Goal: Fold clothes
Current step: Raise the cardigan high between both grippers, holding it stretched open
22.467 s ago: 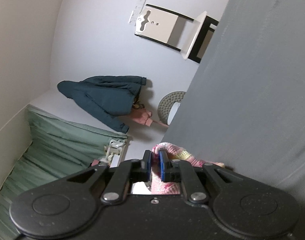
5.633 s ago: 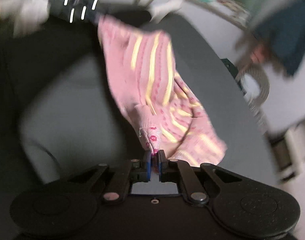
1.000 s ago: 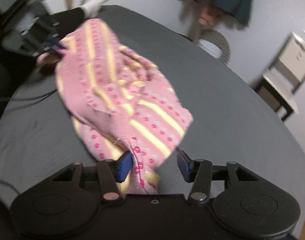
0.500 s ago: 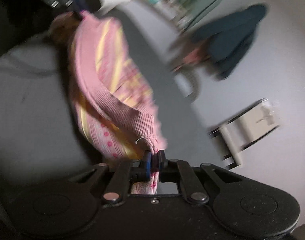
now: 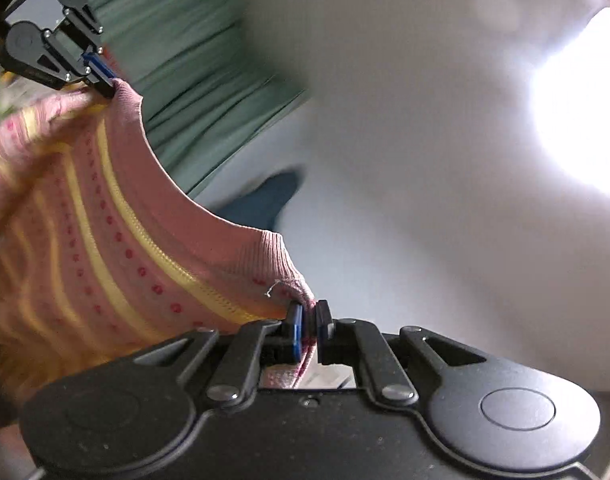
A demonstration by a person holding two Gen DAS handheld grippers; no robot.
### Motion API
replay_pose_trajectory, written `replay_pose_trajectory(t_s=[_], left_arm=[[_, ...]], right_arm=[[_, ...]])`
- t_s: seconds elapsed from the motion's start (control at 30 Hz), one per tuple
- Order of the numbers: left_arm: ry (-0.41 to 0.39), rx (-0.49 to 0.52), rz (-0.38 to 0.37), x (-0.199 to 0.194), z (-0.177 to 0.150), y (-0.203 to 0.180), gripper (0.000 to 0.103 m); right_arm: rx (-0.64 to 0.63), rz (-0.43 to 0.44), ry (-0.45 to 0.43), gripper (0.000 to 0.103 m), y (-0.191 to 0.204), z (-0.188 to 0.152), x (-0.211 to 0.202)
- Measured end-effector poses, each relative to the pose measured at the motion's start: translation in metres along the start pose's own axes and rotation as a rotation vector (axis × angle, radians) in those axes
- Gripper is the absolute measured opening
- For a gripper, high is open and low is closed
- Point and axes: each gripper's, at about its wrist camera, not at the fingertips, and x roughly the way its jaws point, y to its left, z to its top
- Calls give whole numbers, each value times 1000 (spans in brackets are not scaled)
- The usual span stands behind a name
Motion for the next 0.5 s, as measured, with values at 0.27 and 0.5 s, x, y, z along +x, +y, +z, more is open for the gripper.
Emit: replay_pose_trajectory(t_s=[0.27,0.5], left_arm=[[-99,6,-21,12,44,36,7],[-30,-34,-128,63,24,28,7]], right_arm=[[-90,-168,-62,7,-41,40,5],[-87,-186,-26,7,-46,26,46]])
